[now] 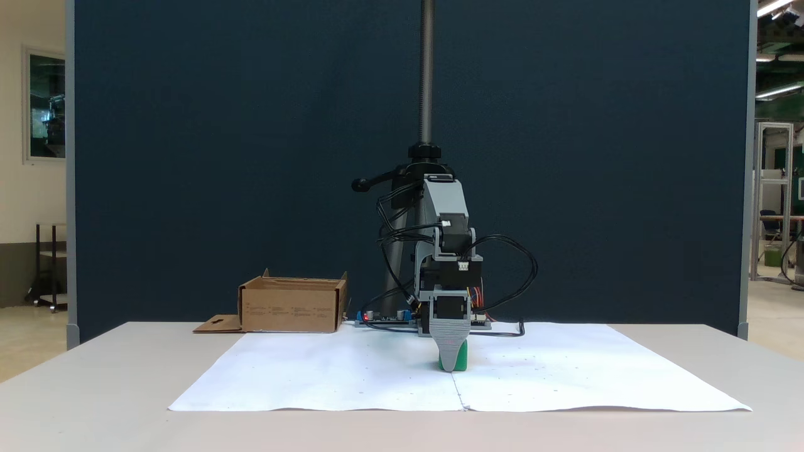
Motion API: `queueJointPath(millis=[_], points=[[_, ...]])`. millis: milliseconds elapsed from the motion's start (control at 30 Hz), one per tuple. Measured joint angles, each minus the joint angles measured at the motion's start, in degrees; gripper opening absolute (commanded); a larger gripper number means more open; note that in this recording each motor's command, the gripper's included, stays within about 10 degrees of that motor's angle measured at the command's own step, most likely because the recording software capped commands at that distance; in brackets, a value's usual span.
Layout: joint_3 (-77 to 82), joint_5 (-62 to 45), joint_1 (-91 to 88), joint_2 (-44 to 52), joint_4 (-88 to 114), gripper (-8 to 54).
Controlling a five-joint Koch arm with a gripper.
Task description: Grasp a green dice and put it in the bin.
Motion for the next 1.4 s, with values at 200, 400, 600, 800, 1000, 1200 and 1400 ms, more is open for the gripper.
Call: queueJointPath(millis=[200,400,600,800,1000,1200,1400], points=[[-2.64,0.0,2.64,0.18,-0.09,12.7],[-4.22,0.0,8.09,5.63,-0.09,12.7],[-7.47,0.0,19.69,12.3,-2.29,12.7],[-13.01,0.0,32.96,16.17,-3.16,12.7],[-19.34,0.0,49.13,17.58,-3.16,12.7],[-20.83,0.0,58.8,17.75,-3.16,12.7],[-20.83,0.0,69.26,19.42,-3.16,12.7]])
